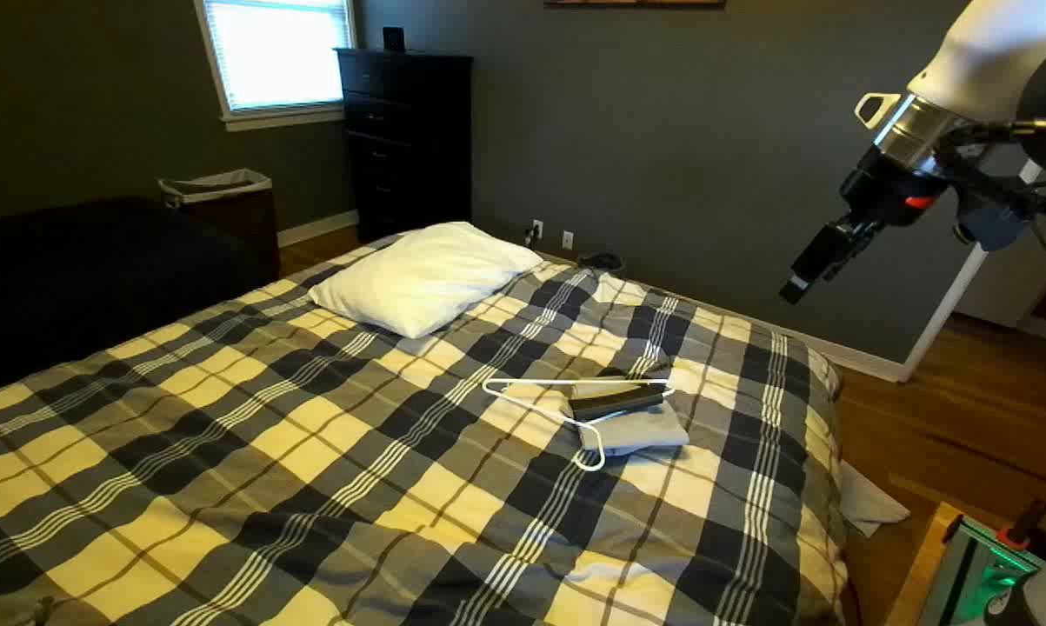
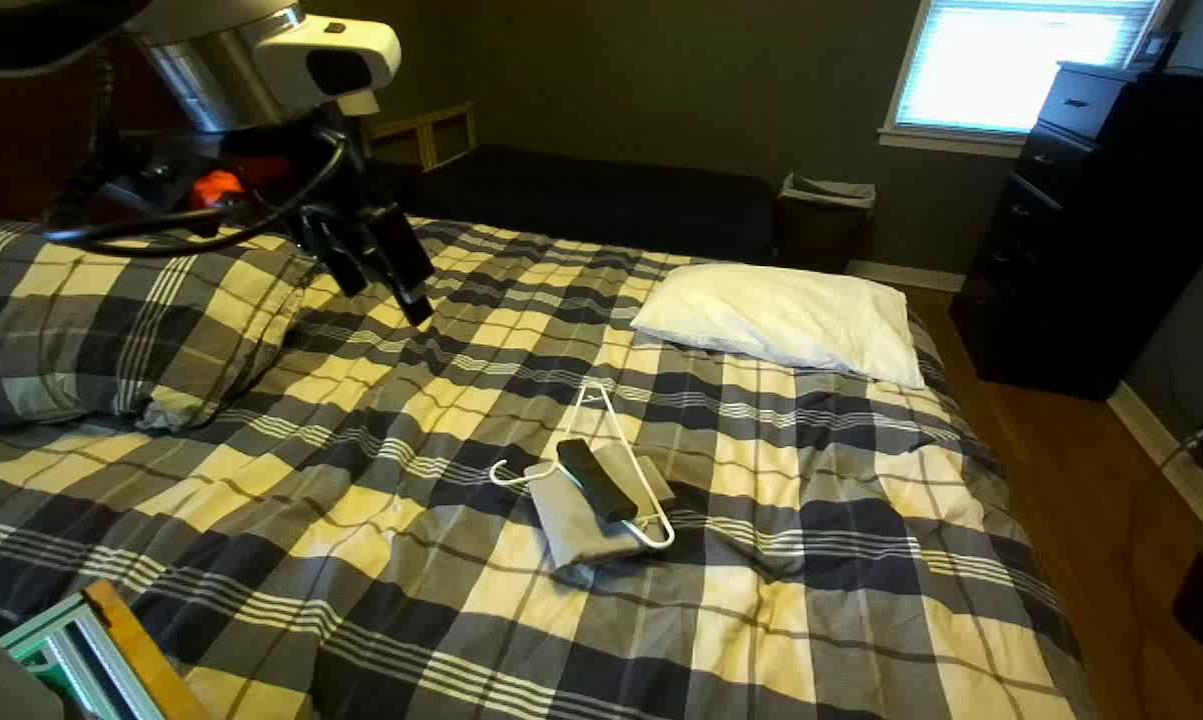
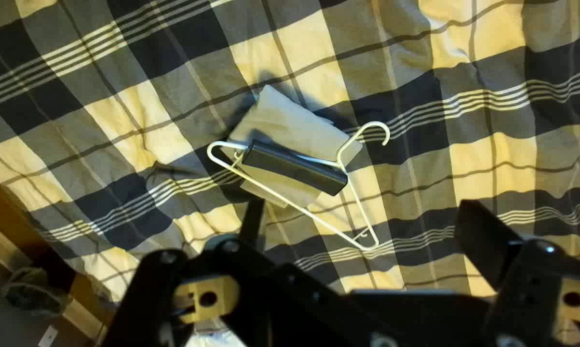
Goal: Shift the coat hanger and the remote to the left
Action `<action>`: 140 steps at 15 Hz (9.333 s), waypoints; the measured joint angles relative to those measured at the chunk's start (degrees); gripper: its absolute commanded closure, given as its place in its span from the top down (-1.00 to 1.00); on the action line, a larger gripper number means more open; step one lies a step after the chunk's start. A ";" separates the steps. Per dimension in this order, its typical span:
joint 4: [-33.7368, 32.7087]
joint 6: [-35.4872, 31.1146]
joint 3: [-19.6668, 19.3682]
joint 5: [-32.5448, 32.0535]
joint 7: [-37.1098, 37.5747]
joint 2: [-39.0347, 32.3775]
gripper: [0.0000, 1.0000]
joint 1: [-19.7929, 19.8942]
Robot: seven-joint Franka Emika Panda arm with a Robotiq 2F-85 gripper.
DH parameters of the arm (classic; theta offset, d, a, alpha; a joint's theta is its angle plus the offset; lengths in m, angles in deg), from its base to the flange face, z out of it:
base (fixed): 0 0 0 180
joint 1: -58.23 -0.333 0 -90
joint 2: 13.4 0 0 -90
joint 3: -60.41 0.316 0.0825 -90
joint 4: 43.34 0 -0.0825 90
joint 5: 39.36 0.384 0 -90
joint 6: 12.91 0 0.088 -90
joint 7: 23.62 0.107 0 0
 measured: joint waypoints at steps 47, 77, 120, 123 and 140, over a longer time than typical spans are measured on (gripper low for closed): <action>-23.44 -22.91 -2.22 18.80 -46.38 -59.25 1.00 1.74; -41.74 -37.72 2.60 1.12 -54.39 -91.18 0.96 6.09; -18.42 -57.75 -5.18 -11.95 -31.38 -78.38 -0.46 -26.33; -19.07 -58.04 0.22 -14.25 -30.85 -82.97 -0.46 -22.55; -21.36 -49.56 10.55 -18.14 -32.38 -77.48 1.00 4.61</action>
